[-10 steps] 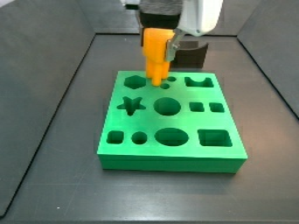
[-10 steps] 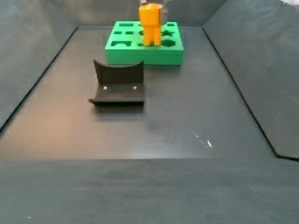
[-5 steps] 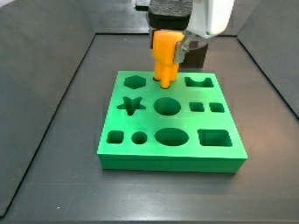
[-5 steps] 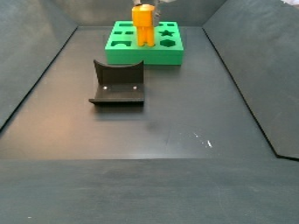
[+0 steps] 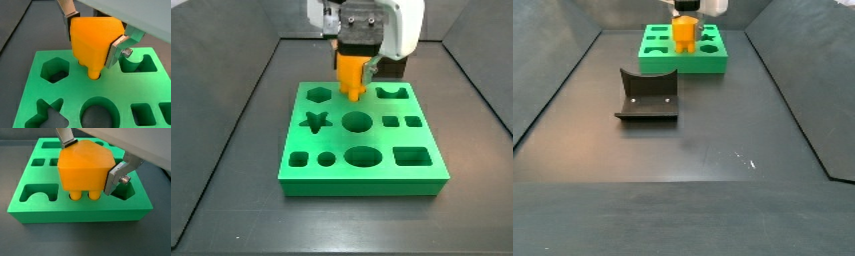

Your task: Insert the 3 prong object.

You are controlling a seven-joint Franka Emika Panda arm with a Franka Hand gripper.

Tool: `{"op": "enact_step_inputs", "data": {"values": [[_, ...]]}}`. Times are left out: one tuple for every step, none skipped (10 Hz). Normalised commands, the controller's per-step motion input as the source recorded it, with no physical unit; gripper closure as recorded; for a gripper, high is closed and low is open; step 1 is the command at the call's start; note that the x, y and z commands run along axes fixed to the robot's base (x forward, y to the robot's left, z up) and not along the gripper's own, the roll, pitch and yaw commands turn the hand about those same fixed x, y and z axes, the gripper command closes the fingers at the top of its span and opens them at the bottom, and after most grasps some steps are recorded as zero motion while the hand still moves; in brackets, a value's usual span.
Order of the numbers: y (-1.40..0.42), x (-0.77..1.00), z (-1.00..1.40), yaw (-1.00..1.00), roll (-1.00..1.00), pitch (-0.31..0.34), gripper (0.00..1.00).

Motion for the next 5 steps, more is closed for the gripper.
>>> {"op": "enact_step_inputs", "data": {"values": [[-0.05,0.0,-0.33,-0.08,0.17,0.011,1.0],[-0.07,0.0,-0.46,-0.14,0.17,0.007,1.0],[-0.02,0.0,-0.59,-0.12,0.07,-0.091,1.0],[0.0,0.01,-0.45,-0.09,0.08,-0.001,1.0],[0.0,0.0,-0.22,-0.03,0.0,-0.043,1.0]]}}
